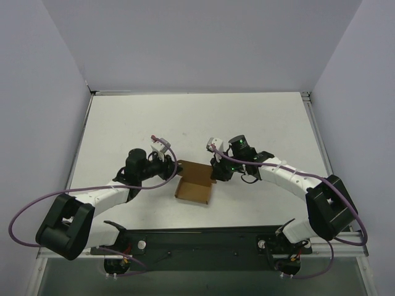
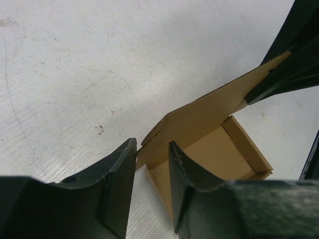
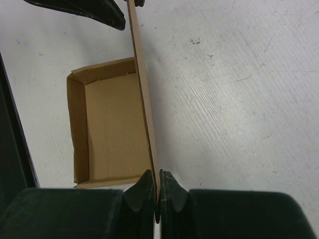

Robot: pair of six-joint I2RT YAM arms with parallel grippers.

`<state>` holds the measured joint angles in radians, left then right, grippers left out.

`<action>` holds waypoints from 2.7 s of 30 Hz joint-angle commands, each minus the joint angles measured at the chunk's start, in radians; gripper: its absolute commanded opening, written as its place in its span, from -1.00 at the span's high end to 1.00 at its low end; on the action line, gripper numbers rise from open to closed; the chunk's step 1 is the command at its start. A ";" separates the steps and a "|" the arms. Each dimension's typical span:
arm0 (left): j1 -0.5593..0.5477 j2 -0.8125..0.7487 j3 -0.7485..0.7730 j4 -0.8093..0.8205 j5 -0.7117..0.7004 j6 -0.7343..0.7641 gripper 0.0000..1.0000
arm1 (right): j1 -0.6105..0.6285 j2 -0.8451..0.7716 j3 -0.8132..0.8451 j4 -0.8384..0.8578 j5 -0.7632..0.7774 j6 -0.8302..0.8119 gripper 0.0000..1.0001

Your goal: Fold the paper box

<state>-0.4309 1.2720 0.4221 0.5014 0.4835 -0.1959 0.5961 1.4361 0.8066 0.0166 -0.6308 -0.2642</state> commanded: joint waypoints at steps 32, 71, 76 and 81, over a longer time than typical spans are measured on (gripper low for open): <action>-0.241 0.050 0.082 0.051 -0.331 -0.157 1.00 | 0.065 -0.072 -0.043 0.120 0.278 0.028 1.00; -0.236 -0.054 0.070 -0.081 -0.169 0.098 1.00 | -0.160 -0.284 -0.325 0.448 0.111 0.275 -0.10; -0.235 -0.065 0.069 -0.081 -0.172 0.093 1.00 | -0.160 -0.253 -0.307 0.436 0.040 0.273 0.09; -0.229 -0.060 0.070 -0.083 -0.174 0.085 1.00 | -0.160 -0.238 -0.297 0.440 0.003 0.283 0.45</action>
<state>-0.6701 1.2278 0.4797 0.3992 0.2928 -0.1108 0.4389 1.1851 0.4816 0.4007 -0.5365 0.0257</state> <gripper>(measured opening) 0.104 0.320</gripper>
